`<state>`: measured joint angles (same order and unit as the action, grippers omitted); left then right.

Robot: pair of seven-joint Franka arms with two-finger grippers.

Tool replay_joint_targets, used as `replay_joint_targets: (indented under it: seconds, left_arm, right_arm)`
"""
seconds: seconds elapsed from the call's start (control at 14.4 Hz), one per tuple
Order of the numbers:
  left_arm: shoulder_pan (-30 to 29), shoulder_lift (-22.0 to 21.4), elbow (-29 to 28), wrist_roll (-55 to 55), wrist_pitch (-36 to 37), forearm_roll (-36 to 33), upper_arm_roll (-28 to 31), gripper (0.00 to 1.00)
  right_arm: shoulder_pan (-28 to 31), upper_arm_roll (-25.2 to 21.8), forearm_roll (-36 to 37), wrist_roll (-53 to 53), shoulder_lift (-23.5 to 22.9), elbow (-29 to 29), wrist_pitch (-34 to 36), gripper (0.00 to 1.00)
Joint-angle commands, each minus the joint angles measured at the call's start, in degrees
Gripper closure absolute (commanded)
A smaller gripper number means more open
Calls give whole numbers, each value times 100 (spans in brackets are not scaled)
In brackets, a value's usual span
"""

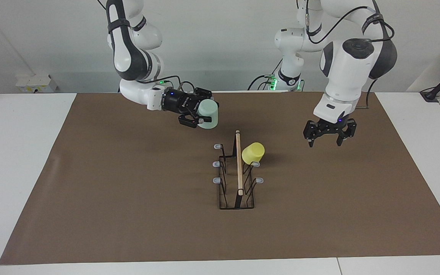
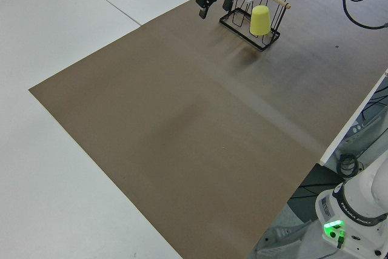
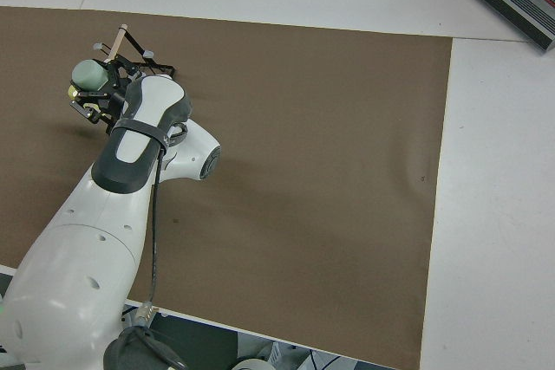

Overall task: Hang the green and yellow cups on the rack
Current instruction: 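Withdraw the left gripper while the right gripper carries the green cup to the rack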

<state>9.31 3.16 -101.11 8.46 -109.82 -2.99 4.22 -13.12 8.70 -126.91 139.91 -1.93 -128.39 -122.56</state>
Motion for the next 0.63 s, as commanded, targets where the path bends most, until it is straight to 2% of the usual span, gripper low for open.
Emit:
replay_joint_targets:
  seconds: [0.0,0.14,0.21,0.56]
  left_arm:
    - [45,-219,-31,769,408,167,376,0]
    - [45,-307,-5,1017,558,193,544,0]
    - [36,-308,65,1017,628,280,570,0]
    - [45,-220,680,1114,1085,404,711,0]
  right_arm:
    - [-15,18,-159,449,-403,349,-4,100]
    - [-24,9,-159,537,-570,446,-22,100]
    - [-24,18,-220,781,-806,577,56,100]
    - [-33,27,-606,1327,-1379,675,513,99]
